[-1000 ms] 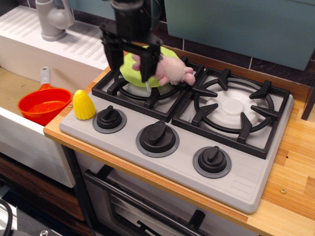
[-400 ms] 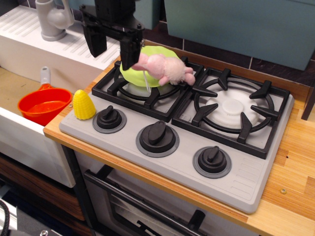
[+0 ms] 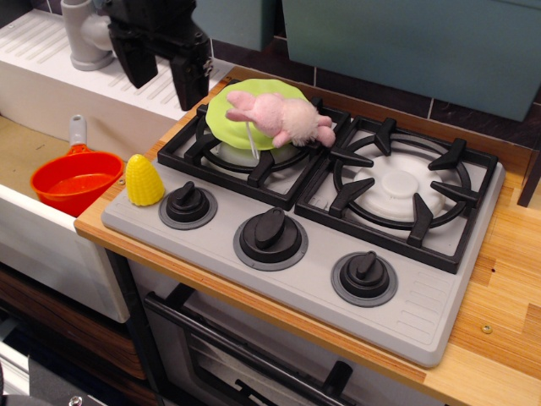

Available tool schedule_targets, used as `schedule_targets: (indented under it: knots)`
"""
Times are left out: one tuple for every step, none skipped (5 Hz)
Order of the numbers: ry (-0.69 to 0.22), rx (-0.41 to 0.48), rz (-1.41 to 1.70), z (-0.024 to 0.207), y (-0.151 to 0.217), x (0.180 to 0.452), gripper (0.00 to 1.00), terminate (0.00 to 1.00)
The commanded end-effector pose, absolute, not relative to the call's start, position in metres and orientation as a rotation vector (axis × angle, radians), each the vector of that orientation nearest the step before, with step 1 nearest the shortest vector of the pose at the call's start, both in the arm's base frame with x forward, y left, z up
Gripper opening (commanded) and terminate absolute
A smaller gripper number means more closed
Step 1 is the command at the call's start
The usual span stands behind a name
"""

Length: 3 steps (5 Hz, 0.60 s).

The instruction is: End effector transition from object to object

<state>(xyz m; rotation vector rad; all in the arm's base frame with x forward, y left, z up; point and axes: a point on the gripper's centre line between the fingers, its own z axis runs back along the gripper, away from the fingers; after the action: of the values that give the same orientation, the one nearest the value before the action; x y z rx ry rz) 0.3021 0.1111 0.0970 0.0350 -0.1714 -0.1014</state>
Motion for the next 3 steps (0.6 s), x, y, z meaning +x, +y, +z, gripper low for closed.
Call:
schedule_targets:
  knots:
    - [-0.251, 0.112, -0.130, 0.114, 0.119, 0.301, 1.00, 0.00]
    - [-0.252, 0.122, -0.122, 0.105, 0.115, 0.296, 1.00, 0.00]
    - [-0.268, 0.092, -0.126, 0.090, 0.118, 0.291, 1.00, 0.00]
